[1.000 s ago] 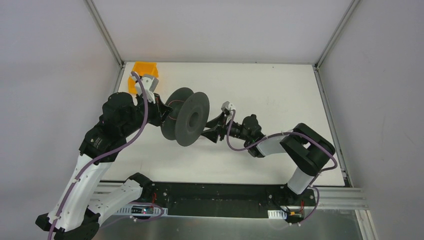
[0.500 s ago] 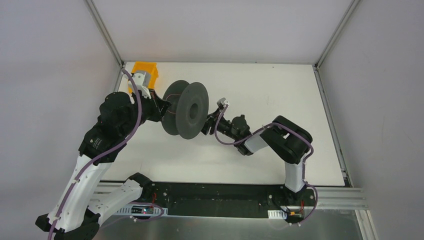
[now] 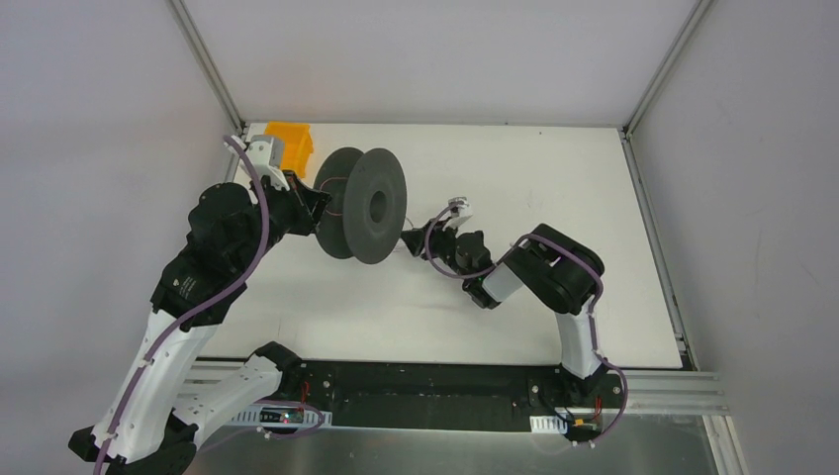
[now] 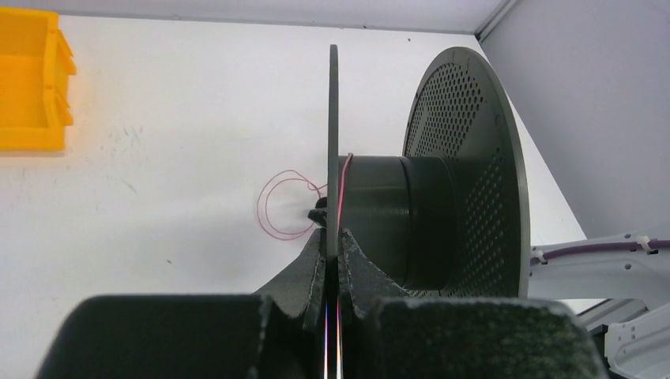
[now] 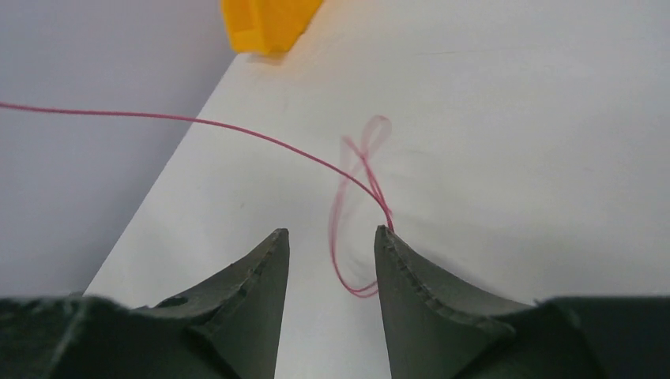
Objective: Wrap the cables
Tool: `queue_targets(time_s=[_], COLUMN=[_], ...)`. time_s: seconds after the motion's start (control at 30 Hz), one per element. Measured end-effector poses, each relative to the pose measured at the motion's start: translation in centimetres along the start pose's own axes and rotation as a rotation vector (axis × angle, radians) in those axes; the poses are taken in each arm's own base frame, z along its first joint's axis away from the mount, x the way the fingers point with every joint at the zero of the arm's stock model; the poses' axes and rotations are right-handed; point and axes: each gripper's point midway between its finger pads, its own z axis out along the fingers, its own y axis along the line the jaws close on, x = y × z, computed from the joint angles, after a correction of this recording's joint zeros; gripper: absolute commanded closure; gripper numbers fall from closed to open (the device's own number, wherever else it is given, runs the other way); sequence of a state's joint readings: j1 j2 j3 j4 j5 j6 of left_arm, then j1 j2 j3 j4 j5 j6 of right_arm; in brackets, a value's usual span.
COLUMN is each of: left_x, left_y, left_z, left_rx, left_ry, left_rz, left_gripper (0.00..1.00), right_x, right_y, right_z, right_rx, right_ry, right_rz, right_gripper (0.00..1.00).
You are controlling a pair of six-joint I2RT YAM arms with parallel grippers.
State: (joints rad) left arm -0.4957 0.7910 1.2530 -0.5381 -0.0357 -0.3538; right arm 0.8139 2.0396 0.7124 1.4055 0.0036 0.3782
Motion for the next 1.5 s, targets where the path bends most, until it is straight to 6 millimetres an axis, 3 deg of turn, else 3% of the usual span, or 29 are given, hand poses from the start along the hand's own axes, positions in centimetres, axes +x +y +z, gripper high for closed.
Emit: queue_targets(time_s=[0.23, 0.37, 0.53, 0.63, 0.87, 1.1, 1.37, 1.5], left_x=[-1.7, -2.0, -2.0, -2.0, -2.0, -2.1, -2.4, -2.7], left_y=[0.0, -0.1, -0.1, -0.1, -0.1, -0.2, -0.5, -0.6], left_z=[-0.9, -1.2, -1.3, -1.4, -1.3, -1.2, -1.4, -1.5], left_rx=[-0.011, -0.006, -0.004, -0.004, -0.003, -0.002, 0.009, 0.014], left_ry=[-0.054, -0.066, -0.068, -0.069, -0.068, -0.065, -0.071, -0.077], left_rz=[-0.003, -0.005, -0.005, -0.004, -0.004, -0.004, -0.006, -0.01], left_gripper=[1.0, 1.0, 1.0, 1.0, 1.0, 1.0, 1.0, 1.0], right_x=[-1.4, -2.9, -3.8, -3.0, -2.0, -0.4, -0.1, -0.6], right_y=[-8.0, -9.1, -8.6, -7.0, 1.7, 6.3, 8.3, 8.7], right_z=[-1.8, -2.5, -2.7, -2.3, -1.9, -2.5, -2.8, -1.9], right_rx=[0.36, 0.429, 0.389, 0.286, -0.144, -0.358, -0.436, -0.45], right_ry=[-0.034, -0.055, -0.043, 0.022, 0.112, 0.173, 0.186, 0.167], right_rz=[0.061, 0.068, 0.065, 0.061, 0.051, 0.028, 0.005, 0.01], right_gripper=[0.53, 0.52, 0.52, 0.51, 0.46, 0.46, 0.46, 0.56])
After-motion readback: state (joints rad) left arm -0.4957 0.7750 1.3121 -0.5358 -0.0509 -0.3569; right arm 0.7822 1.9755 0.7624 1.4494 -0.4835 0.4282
